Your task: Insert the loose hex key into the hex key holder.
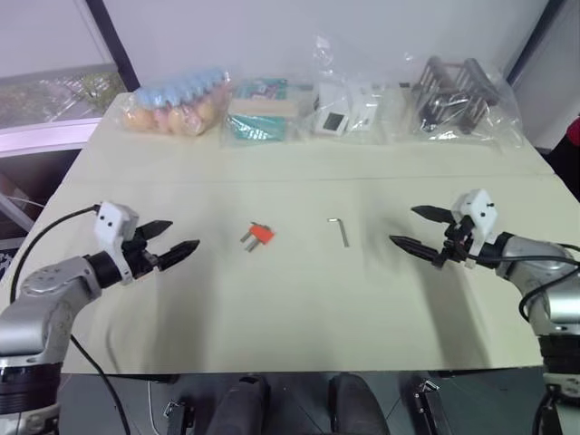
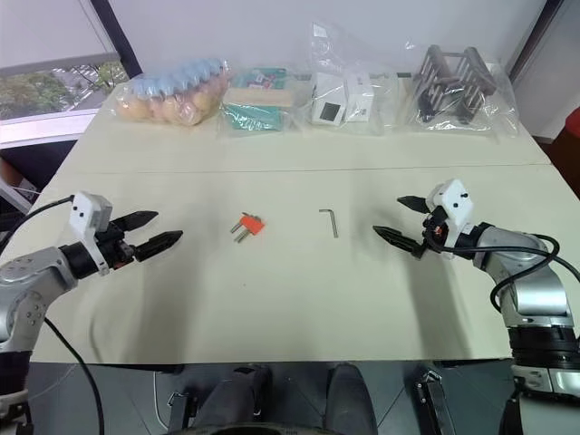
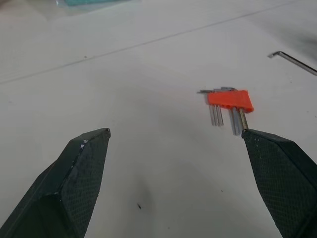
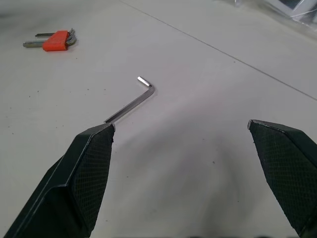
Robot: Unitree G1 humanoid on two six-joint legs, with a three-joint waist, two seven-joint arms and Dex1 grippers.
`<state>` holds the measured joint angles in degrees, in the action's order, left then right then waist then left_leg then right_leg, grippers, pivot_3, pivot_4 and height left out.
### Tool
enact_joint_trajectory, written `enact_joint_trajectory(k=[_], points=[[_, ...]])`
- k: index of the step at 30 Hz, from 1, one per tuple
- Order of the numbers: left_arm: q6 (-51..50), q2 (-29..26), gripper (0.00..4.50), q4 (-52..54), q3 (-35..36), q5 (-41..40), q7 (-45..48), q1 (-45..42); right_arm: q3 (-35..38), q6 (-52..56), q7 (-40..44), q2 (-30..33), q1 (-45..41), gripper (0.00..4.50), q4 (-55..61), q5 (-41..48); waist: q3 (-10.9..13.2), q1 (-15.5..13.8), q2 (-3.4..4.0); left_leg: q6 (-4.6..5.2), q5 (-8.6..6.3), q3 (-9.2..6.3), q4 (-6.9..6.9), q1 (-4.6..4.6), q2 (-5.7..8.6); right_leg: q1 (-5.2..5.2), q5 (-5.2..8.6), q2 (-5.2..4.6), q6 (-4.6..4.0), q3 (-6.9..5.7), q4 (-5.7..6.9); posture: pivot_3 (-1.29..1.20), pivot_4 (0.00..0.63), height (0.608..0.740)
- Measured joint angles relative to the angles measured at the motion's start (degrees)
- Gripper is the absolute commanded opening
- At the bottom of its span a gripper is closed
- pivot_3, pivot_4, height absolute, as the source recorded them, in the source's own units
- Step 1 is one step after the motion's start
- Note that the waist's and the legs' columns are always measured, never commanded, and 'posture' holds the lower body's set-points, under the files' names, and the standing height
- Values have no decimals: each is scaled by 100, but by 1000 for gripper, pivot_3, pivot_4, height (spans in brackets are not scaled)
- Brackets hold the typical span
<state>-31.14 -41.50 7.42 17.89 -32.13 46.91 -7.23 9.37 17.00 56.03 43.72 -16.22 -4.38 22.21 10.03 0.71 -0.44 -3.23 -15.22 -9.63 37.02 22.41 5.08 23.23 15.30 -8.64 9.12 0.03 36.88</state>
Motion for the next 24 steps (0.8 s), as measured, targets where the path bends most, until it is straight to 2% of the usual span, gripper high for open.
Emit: enact_joint_trajectory(k=[17, 24], points=[[39, 24, 4437, -4, -13, -93, -63, -41, -27, -39, -132, -114, -6, 4500, 12, -120, 0, 1, 0, 0, 0, -1, -1, 0, 0, 0, 0, 1, 0, 0, 0, 0, 150, 740], [88, 12, 4437, -158, -70, -68, 59, -286, -222, -151, -159, -224, -321, 4500, 0, -231, 0, 6, 0, 0, 0, -1, -1, 0, 0, 1, 0, 1, 0, 0, -1, 0, 150, 740]])
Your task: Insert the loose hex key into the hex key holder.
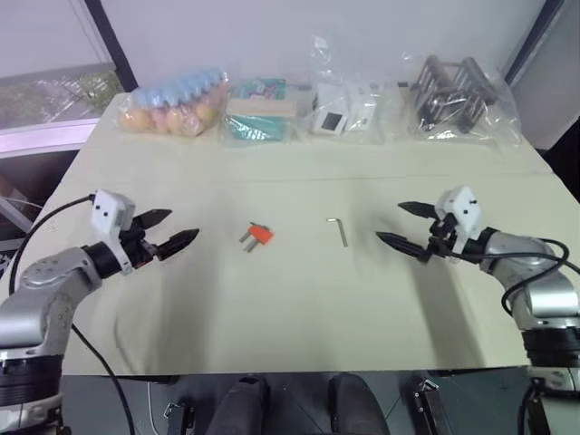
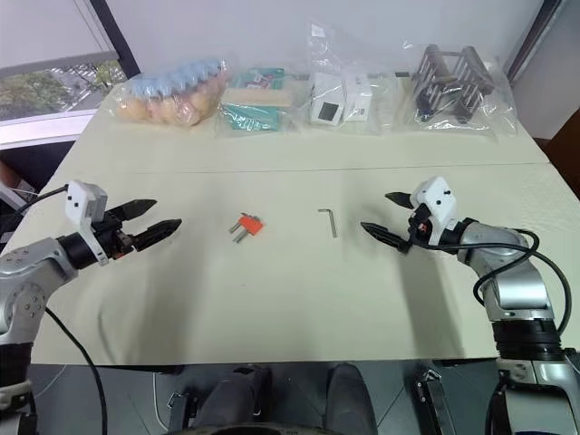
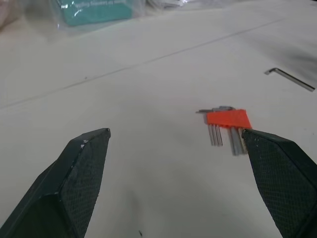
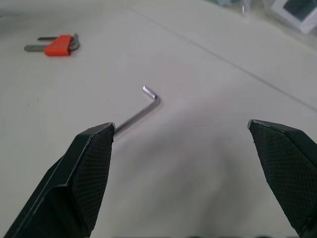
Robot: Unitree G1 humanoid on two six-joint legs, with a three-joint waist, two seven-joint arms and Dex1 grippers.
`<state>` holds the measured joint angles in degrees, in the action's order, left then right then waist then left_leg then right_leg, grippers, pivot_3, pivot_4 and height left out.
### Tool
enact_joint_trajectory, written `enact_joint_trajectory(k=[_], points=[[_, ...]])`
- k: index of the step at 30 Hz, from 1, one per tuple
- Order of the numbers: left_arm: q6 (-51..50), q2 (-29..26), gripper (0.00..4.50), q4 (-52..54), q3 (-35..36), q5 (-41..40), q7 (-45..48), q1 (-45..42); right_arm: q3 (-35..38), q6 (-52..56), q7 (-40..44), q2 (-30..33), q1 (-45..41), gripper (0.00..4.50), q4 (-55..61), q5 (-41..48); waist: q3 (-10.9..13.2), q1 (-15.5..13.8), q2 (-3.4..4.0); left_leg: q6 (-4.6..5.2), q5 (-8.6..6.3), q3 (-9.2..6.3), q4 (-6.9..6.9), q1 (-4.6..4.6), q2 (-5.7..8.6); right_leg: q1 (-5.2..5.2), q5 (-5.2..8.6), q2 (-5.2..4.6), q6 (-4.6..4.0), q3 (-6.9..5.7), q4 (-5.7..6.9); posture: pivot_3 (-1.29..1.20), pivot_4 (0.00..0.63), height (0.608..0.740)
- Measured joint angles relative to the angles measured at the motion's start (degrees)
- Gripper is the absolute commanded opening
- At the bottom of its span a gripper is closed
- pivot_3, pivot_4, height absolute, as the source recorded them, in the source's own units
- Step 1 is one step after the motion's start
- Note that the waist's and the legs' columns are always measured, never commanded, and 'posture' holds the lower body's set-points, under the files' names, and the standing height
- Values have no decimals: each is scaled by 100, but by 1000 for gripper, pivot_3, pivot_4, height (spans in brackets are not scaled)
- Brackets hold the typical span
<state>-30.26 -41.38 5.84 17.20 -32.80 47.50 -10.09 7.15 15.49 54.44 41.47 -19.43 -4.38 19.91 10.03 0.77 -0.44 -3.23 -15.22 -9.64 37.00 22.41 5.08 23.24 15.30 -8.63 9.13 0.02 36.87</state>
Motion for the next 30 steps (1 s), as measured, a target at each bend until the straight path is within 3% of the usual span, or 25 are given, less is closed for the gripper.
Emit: enact_joint_trajectory(k=[3, 7, 17, 23, 30], points=[[59, -119, 4437, -171, -122, 106, 205, -146, -47, 12, 3, -91, -81, 4500, -30, -8, 1, 0, -2, 0, 0, 0, 1, 0, 0, 0, 0, 1, 0, 0, 1, 0, 150, 740], [183, -521, 4437, -533, -455, 208, 891, -746, -632, 166, -23, -555, -444, 4500, 1, -144, 2, 22, -3, -1, 1, -1, 0, -2, -1, 0, -1, 4, -1, -1, 4, 0, 150, 740], [461, -1143, 4437, -734, -1409, 610, 2411, -1396, -2063, 281, -1154, -2434, -875, 4500, -224, -1081, 6, 45, 3, -8, 4, -2, -11, 4, 0, 20, -1, 5, -1, 2, 10, 0, 150, 740], [408, -1138, 4437, -449, -1448, 609, 2482, -1392, -2143, 382, -1977, -3258, -1037, 4500, -795, -1311, 7, 45, 4, -10, 5, -7, -12, 4, 0, 22, -1, 6, -1, 1, 17, 0, 150, 740], [211, -744, 4437, -344, -1393, 594, 1992, -1224, -2255, 242, -2307, -3631, -1195, 4500, -1254, -1618, 7, 89, 4, -12, 7, -8, -12, 2, -1, 23, -1, 8, -1, 2, 22, 0, 150, 740]])
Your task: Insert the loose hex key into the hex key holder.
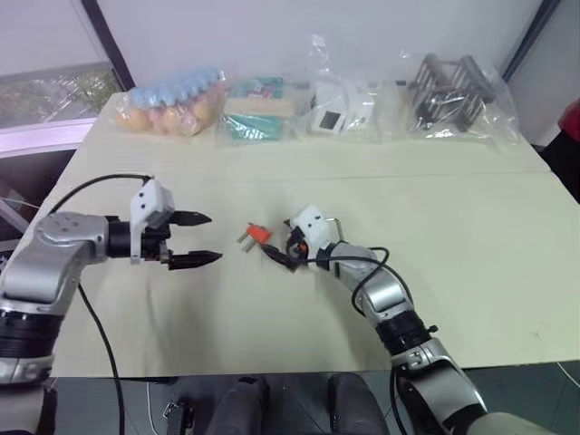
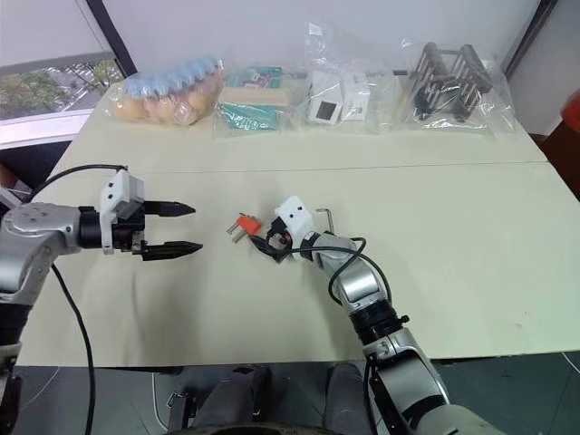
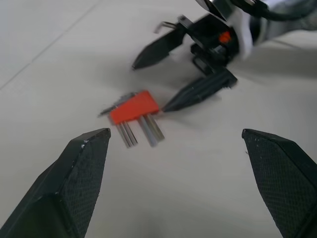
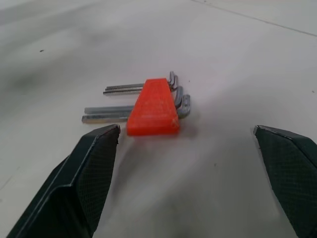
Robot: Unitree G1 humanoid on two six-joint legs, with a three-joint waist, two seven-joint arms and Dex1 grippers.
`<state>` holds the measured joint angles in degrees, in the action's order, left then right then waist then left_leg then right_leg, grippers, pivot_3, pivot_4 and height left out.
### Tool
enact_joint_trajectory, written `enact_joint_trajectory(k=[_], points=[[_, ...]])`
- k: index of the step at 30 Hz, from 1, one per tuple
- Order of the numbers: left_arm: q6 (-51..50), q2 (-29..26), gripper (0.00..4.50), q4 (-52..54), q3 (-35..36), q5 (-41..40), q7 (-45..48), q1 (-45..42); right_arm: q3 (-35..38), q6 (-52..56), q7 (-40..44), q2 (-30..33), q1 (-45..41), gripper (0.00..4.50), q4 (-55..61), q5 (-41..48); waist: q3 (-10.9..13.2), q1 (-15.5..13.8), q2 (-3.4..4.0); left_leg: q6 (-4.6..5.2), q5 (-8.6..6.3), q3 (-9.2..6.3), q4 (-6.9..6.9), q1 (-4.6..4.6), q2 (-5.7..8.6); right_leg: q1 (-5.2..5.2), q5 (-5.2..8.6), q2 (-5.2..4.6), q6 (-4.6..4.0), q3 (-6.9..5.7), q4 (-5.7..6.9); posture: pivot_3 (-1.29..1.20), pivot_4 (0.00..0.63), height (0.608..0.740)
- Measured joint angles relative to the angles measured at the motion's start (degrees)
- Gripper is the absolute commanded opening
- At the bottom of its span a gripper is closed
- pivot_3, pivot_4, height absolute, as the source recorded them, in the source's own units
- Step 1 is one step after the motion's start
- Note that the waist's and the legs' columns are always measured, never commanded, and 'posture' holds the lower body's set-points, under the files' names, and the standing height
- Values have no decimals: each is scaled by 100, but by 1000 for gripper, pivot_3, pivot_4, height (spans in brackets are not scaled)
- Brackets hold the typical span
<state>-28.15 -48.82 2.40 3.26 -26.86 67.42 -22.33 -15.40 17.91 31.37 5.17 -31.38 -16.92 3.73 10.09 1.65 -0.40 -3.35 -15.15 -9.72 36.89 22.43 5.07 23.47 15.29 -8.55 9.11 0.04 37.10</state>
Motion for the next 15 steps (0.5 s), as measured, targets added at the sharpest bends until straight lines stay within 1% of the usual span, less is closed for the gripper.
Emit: enact_joint_trajectory(k=[4, 10, 13, 15], points=[[-93, 122, 4437, 218, 32, -20, -247, 176, -141, -83, 62, -83, -58, 4500, -87, -121, 0, 90, 0, -1, 0, -1, -3, 0, 0, 2, 0, -1, 0, 0, 0, 0, 150, 740], [-156, 197, 4437, 333, 34, -68, -392, 251, -376, -187, 168, -51, -139, 4500, -170, -449, -2, 107, 2, -1, 0, 0, -6, -1, -1, 5, 0, 0, 0, 1, 0, 0, 150, 740], [-156, 220, 4496, 333, 35, -70, -434, 258, -428, -189, 194, -84, -232, 3659, -287, -516, -4, 114, 1, -1, 0, 1, -6, -4, -1, 4, 0, 0, 0, 2, 1, 0, 150, 740], [-154, 231, 4496, 337, 40, -73, -477, 330, -477, -191, 169, -188, -248, 2629, -366, -552, -7, 130, 3, -1, 0, 0, -9, -9, -3, 2, 0, 1, -1, 4, 2, 0, 150, 740]])
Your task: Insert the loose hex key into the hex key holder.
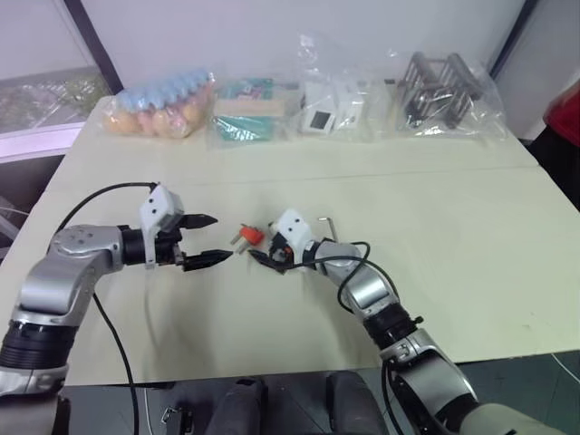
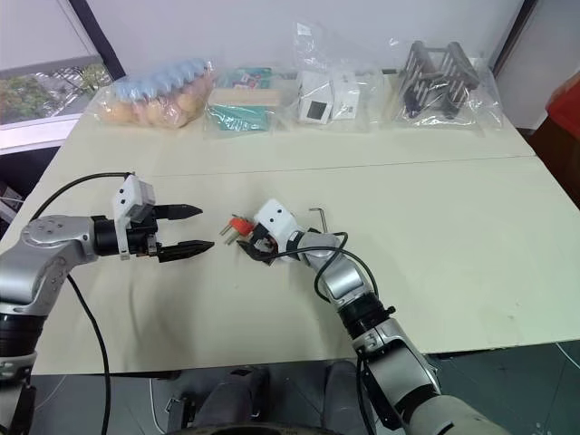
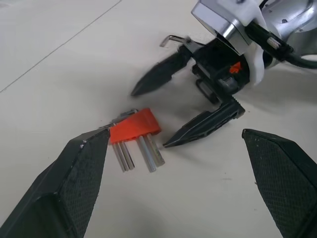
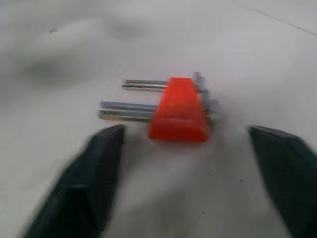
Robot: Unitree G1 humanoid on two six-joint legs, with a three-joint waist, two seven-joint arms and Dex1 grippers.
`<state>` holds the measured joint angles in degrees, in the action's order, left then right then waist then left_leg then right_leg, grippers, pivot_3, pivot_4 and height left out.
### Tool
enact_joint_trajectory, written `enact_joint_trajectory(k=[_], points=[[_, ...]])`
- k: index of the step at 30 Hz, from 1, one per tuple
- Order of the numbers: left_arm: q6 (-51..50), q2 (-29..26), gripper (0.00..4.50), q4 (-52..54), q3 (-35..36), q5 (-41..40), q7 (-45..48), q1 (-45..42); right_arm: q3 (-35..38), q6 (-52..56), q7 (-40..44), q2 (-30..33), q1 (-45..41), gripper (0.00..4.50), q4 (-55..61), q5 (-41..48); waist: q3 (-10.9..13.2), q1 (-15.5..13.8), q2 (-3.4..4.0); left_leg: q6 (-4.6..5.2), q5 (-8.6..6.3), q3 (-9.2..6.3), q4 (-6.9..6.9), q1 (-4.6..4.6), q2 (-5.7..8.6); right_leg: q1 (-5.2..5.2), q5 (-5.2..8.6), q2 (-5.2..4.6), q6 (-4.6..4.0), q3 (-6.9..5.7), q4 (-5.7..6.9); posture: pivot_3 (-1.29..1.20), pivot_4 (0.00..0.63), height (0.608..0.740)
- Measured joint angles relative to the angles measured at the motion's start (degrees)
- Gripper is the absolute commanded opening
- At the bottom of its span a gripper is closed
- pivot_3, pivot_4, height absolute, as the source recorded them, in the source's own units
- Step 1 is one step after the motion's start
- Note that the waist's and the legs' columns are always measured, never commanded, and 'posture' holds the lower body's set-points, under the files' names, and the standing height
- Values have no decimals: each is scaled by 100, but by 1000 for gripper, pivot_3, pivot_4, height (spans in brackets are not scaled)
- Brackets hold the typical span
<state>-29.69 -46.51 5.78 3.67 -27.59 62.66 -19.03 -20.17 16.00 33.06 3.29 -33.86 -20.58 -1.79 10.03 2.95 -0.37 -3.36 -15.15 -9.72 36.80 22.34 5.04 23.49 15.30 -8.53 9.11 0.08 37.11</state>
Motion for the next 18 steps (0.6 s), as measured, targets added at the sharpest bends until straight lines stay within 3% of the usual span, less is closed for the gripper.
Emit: enact_joint_trajectory(k=[3, 4, 8, 12, 15, 18], points=[[0, 45, 4496, 0, 0, -3, -46, 88, -20, -7, -54, -66, -18, 1050, -45, -40, -1, 0, -1, -1, 0, 0, 0, -1, 0, -1, 0, 0, 0, 2, 1, 0, 150, 740], [0, 45, 4496, 1, 2, -4, -60, 96, -17, -7, -67, -71, -32, 955, -60, -47, -1, -5, -1, -1, 1, 0, 1, -1, 0, -2, 0, 0, 0, 2, 1, 0, 150, 740], [8, 62, 4496, 1, 4, -4, -92, 133, -86, -99, -69, 20, -49, 959, -28, -147, -2, -28, 0, -1, 1, 1, 1, -3, 1, -3, 0, 0, 0, 2, 1, 0, 150, 740], [49, 85, 4496, -58, -2, 0, -97, 95, -343, -732, 157, 605, -149, 959, 106, -472, 1, -88, 2, 0, 0, 2, 6, 1, 8, -6, 0, -5, 1, 2, -2, 0, 150, 740], [134, 187, 4496, -353, -25, 9, -31, -239, -405, -2059, 536, 1692, -597, 959, 129, -882, 14, -132, 1, 0, 0, 2, 17, 13, 10, -2, -1, -4, 2, 0, -5, 0, 150, 740], [136, 335, 4496, -684, -21, -26, 25, -655, -397, -3647, 437, 2387, -1256, 959, -70, -1394, 15, -53, 1, -2, 1, 5, 9, 10, 6, 3, 0, -2, 2, 0, -3, 0, 150, 740]])
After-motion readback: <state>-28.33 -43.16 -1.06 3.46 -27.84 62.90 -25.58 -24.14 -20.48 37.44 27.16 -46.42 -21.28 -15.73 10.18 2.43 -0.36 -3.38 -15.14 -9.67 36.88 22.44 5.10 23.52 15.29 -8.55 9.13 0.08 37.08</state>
